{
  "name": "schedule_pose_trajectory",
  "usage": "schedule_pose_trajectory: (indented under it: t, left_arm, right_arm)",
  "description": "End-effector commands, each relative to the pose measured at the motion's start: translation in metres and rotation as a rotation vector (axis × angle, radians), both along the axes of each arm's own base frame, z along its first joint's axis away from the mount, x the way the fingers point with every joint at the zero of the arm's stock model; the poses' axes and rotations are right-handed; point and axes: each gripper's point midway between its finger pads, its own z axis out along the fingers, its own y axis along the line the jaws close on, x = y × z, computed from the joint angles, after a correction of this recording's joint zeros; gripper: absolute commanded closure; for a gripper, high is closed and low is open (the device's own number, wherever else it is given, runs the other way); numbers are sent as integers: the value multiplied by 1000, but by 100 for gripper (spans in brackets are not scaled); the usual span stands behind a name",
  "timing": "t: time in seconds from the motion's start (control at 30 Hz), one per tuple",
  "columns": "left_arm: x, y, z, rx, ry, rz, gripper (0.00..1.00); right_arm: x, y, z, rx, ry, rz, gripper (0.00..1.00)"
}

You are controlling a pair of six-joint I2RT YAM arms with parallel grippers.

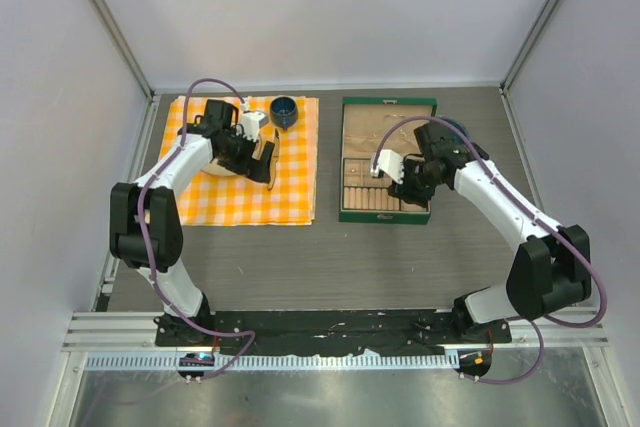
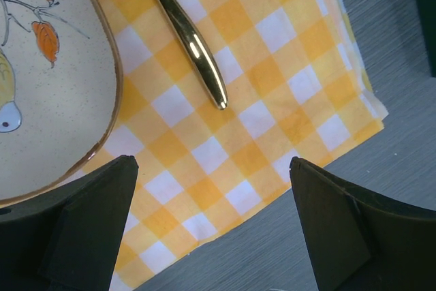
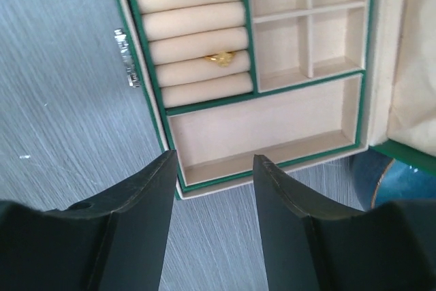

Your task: Organize the mixed jewelry

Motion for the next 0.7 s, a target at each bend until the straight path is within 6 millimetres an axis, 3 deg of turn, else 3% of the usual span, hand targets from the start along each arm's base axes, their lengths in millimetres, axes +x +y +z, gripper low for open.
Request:
schedule_pose_trajectory:
  t: [0.0, 0.13, 0.2, 0.27, 0.33, 0.43, 0.5, 0.67]
  left_arm:
    - [8, -30, 42, -145, -72, -9, 0]
    - [12, -58, 68, -219, -143, -77, 0]
    - [15, -72, 79, -254, -172, -105, 0]
    - [23, -87, 90, -303, -203, -129, 0]
    - [31, -98, 90, -325, -221, -142, 0]
    - [43, -119, 97, -363, -296, -191, 0]
    - [53, -130, 106, -388, -371, -227, 0]
    - [75, -150, 105, -448, -416, -257, 0]
  right_arm:
    - [24, -4, 32, 129, -102, -208, 46]
    - [41, -16, 52, 211, -185, -359, 44]
    - [47, -27, 60, 232, -215, -437, 34]
    - [52, -35, 62, 247, -235, -502, 31]
    - [56, -46, 63, 264, -240, -561, 31]
    - [57, -56, 68, 316, -233, -651, 19]
    - [56, -60, 68, 336, -221, -681, 18]
    - [55, -74, 72, 378, -213, -780, 17]
